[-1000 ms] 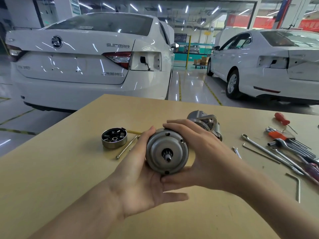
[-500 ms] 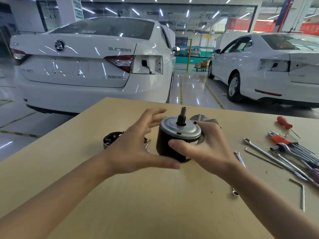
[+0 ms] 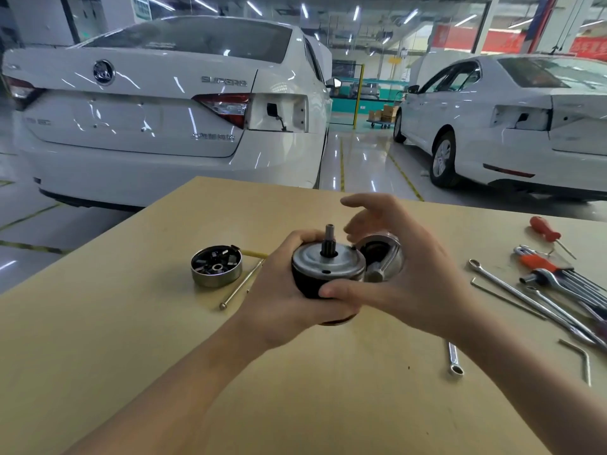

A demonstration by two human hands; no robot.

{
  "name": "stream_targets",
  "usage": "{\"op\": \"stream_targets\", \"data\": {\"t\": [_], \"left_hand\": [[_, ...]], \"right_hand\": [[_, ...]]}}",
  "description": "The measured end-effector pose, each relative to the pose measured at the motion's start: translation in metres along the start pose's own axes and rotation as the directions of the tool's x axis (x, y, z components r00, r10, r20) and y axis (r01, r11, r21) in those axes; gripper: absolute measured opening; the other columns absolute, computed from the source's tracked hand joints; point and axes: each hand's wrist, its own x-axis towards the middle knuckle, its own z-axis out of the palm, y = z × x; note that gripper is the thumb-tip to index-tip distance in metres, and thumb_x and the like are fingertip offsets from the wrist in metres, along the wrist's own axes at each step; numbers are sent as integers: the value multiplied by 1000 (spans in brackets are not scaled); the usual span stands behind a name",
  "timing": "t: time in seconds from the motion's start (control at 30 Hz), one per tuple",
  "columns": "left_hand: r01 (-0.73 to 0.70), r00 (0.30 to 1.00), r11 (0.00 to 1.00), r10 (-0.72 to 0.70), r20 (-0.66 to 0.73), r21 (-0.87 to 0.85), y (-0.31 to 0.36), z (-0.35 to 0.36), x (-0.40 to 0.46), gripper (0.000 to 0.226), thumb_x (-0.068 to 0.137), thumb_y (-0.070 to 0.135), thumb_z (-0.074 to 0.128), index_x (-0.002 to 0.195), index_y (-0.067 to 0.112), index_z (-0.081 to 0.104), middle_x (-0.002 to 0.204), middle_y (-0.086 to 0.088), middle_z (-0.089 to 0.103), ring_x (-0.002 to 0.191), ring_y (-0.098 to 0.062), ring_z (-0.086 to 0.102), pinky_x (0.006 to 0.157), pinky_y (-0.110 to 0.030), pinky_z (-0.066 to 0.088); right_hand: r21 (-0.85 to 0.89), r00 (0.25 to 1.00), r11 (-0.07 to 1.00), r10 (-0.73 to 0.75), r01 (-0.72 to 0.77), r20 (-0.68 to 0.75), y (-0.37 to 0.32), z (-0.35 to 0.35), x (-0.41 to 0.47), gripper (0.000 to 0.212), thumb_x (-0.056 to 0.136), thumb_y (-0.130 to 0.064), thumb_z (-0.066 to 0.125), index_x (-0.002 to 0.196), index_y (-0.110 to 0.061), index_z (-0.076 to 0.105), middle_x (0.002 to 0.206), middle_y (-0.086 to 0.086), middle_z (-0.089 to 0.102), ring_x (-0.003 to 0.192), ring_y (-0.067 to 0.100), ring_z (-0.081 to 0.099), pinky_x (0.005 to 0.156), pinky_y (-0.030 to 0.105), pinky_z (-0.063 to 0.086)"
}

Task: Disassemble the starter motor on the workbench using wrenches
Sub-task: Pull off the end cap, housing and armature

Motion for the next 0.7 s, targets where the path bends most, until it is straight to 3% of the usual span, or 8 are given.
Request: {"op": "stream_targets", "data": {"t": [0.17,0.37,0.53,0.63,0.7], "left_hand": [[-7,1000,1000,7,-11,-7,0,-4,-2,78,44,24,85,116,19,55,98,2,73,92,-14,69,75,-21,53],[-19,999,998,18,-30,-56,2,4,-5,71,52,1,81,115,15,52,94,0,71,81,-8,68,62,-18,53],[-33,996,996,27,-80,-80,-7,15,-5,72,60,-21,79,114,14,47,80,18,70,71,5,65,54,-9,48],[-44,996,997,38,-82,-71,-11,16,-5,73,60,-19,80,116,11,44,83,18,70,73,4,66,58,-12,50],[-57,995,997,52,-91,-52,-10,16,-6,75,56,-7,83,118,13,45,89,13,71,79,-3,68,62,-18,53]], "right_hand": [[51,992,991,-121,123,-40,-6,8,3,54,62,-41,85,109,-23,65,94,-14,69,93,7,65,83,31,50],[141,994,985,-95,100,-45,-5,7,9,49,56,-38,89,95,-21,65,91,-14,68,85,4,65,73,14,44],[262,996,962,-89,83,13,5,15,12,52,54,-26,90,89,-19,50,109,-3,68,105,13,65,87,27,47],[311,996,949,-76,60,39,7,19,14,51,54,-21,89,82,-20,46,110,0,68,108,14,64,90,35,51],[318,998,947,-59,52,14,6,20,14,51,54,-20,90,76,-23,45,107,-1,70,104,13,66,87,39,54]]}}
